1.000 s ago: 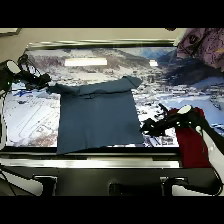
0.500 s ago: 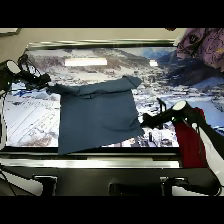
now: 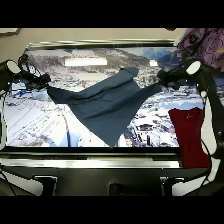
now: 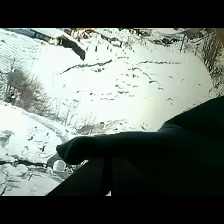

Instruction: Fold the clothes and pants, and hang the long-sleeved shirts on hangers.

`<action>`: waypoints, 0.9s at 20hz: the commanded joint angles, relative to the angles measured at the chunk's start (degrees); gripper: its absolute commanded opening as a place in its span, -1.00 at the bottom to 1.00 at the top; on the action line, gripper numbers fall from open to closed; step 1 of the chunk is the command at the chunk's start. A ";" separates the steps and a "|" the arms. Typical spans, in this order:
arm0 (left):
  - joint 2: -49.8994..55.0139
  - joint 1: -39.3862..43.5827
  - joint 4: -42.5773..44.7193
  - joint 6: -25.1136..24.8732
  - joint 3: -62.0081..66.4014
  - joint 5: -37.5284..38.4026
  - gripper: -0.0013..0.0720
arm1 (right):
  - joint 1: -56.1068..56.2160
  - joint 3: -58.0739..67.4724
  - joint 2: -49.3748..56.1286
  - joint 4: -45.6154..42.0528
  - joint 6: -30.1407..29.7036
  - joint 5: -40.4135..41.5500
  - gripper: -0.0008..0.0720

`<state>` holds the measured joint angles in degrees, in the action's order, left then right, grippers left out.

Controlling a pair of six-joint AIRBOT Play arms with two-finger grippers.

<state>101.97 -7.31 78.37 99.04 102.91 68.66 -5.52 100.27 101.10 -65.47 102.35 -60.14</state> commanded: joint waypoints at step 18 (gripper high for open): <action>0.11 1.33 -0.39 0.02 -0.02 4.04 -0.91 | -1.38 -49.13 -22.95 25.99 -22.84 -12.66 0.88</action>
<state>102.06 -5.98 78.00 99.07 102.89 72.16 -10.63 68.90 85.21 -48.62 83.26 -79.29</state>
